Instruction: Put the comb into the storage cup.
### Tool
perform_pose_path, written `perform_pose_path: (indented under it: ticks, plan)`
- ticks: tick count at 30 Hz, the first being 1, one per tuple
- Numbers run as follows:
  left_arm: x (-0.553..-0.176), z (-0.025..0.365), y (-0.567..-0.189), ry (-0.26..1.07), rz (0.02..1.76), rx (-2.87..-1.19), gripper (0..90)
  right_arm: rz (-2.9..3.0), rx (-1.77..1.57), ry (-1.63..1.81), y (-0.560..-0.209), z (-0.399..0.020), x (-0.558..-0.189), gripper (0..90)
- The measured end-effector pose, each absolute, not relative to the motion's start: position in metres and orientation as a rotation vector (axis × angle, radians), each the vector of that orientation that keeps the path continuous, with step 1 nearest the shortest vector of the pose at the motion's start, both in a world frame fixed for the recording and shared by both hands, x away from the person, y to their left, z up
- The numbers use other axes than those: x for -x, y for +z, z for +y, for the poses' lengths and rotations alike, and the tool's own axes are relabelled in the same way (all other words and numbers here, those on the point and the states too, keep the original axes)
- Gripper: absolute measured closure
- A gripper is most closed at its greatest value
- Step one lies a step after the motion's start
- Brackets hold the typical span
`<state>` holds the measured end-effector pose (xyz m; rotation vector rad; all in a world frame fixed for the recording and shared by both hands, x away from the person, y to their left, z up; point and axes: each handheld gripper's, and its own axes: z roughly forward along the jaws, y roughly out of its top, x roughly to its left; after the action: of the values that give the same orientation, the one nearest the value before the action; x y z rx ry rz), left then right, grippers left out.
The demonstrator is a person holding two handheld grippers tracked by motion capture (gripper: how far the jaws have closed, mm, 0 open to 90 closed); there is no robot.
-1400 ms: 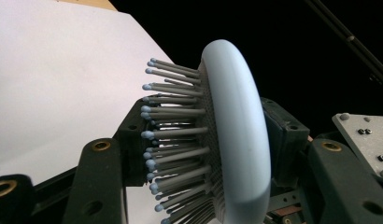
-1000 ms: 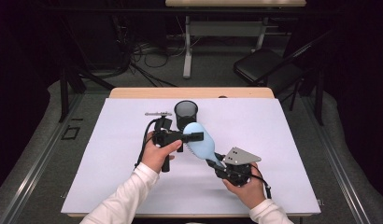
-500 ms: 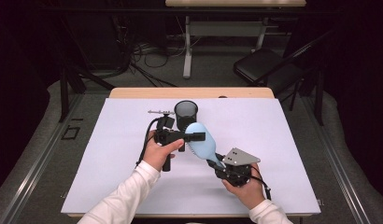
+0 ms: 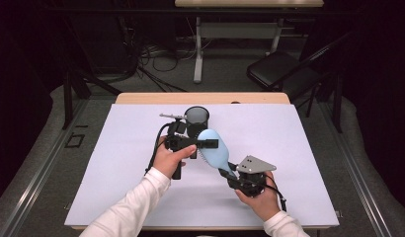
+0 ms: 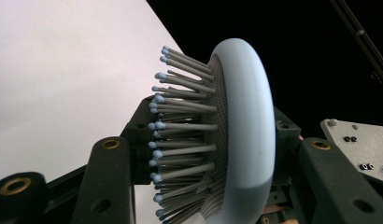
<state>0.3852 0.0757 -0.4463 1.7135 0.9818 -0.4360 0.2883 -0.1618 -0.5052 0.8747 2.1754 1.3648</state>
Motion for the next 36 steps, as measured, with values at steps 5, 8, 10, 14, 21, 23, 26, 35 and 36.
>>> perform_pose_path:
  ticks: [5, 8, 10, 14, 21, 23, 26, 35, 36]
  plan:
    - [-0.387, 0.075, -0.446, -0.442, 0.99, -1.716, 49.8, 2.18, -0.886, 1.373, -0.505, -0.162, -0.289, 68.3]
    - [-0.388, 0.075, -0.445, -0.444, 1.002, -1.71, 49.8, 2.179, -0.89, 1.384, -0.505, -0.162, -0.289, 66.1]
    - [-0.39, 0.075, -0.445, -0.446, 1.002, -1.717, 49.8, 2.18, -0.889, 1.387, -0.505, -0.162, -0.289, 65.1]
    - [-0.392, 0.075, -0.444, -0.448, 1.008, -1.716, 49.7, 2.183, -0.893, 1.391, -0.506, -0.162, -0.29, 61.8]
    - [-0.396, 0.078, -0.443, -0.444, 1.03, -1.707, 49.8, 2.182, -0.901, 1.396, -0.507, -0.163, -0.292, 51.7]
    - [-0.397, 0.08, -0.443, -0.44, 1.037, -1.705, 49.8, 2.179, -0.899, 1.405, -0.507, -0.163, -0.294, 48.1]
    - [-0.399, 0.082, -0.443, -0.426, 1.041, -1.71, 49.8, 2.174, -0.898, 1.405, -0.507, -0.163, -0.295, 42.6]
    - [-0.404, 0.088, -0.444, -0.393, 1.073, -1.72, 49.8, 2.207, -0.927, 1.396, -0.51, -0.162, -0.3, 37.4]
    - [-0.405, 0.088, -0.444, -0.391, 1.072, -1.726, 49.7, 2.206, -0.928, 1.393, -0.51, -0.162, -0.3, 37.3]
